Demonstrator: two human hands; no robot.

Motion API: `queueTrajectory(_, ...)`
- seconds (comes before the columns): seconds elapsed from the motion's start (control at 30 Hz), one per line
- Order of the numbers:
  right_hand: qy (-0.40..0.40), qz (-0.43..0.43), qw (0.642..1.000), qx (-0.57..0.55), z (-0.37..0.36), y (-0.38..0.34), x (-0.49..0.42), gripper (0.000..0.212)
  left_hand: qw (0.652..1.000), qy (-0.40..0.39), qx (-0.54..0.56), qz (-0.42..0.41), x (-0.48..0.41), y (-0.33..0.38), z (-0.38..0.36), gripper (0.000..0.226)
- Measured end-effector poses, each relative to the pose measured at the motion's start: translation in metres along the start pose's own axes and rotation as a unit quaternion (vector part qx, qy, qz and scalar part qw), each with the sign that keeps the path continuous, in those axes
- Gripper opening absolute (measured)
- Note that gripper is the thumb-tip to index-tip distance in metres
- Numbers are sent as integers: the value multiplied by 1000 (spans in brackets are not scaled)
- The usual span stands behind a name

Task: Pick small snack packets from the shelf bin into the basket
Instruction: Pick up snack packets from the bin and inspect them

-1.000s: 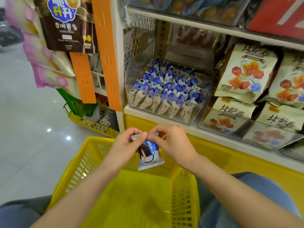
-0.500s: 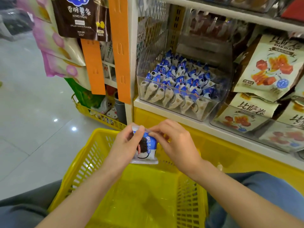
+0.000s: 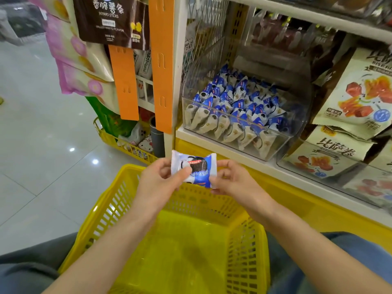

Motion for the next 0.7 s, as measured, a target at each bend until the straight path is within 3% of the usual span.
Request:
queueTrajectory(0.13, -12, 36, 995, 88, -11, -5, 3, 47, 988, -63, -95, -100, -3, 21, -7, 16)
queueTrajectory(0.33, -52, -1, 999, 14, -21, 2, 2, 21, 999, -26, 17, -19, -4, 6, -1, 15)
queueTrajectory(0.43, 28, 128, 980, 147, -19, -17, 5, 18, 995, -30, -52, -78, -5, 14, -1, 16)
queueTrajectory(0.5, 63, 199, 964, 166, -19, -26, 11, 11, 984, -62, -119, -120, -3, 18, -8, 24)
queueTrajectory(0.7, 136, 270, 939, 162, -7, -33, 21, 5, 981, -102, -122, -110, -3, 14, -16, 25)
Point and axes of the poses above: each hand's wrist, its own x-axis away from the middle knuckle, its own z-axis out of the back of the hand, y = z × x, the point moved 9 cm from there along -x, towards the middle knuckle, and after that the axes turned 5 degrees about -z, right-handed, at the moved point
